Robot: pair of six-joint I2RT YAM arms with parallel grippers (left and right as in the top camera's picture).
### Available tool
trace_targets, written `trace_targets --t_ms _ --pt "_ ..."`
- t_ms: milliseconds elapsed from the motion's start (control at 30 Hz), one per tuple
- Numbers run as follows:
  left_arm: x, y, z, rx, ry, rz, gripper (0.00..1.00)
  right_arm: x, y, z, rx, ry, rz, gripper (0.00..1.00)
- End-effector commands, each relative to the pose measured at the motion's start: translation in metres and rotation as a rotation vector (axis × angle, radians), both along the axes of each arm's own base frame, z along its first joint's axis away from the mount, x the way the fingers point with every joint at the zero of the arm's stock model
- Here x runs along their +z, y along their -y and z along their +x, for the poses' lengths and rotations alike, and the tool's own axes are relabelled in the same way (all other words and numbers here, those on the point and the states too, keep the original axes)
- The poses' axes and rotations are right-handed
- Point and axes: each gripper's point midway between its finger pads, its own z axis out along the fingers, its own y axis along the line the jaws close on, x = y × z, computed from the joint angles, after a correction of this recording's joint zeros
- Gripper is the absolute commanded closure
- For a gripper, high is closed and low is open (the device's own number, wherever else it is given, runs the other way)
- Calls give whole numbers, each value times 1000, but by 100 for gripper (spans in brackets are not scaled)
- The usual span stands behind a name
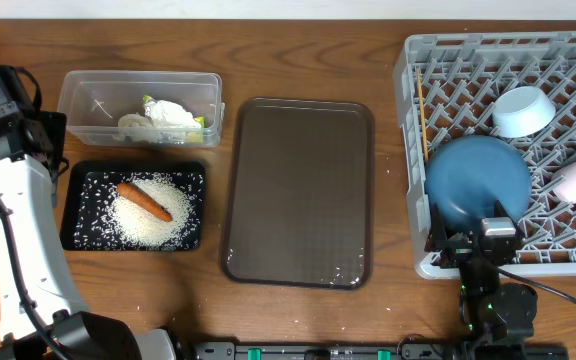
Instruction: Sort waste into correct bins and load items into the dishwasher rack
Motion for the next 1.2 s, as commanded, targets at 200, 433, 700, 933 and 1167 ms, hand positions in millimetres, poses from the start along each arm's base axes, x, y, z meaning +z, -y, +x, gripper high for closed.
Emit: trace_targets --t_ms 200,433,700,933,1167 --pt "-1 22 -66 -113 -265 -28 1 -1 4 0 -19 -5 13 1" --pt "11 42 -108 -131 -334 -57 1 -1 4 0 -19 -5 13 1" --pt "-20 69 -79 -387 -202 88 1 -1 4 0 -19 -5 13 1" --pt "-52 130 -26 -869 82 287 1 -1 4 0 -19 -5 13 1" --pt "-70 167 -27 -1120 265 447 1 -1 4 0 -19 -5 13 1"
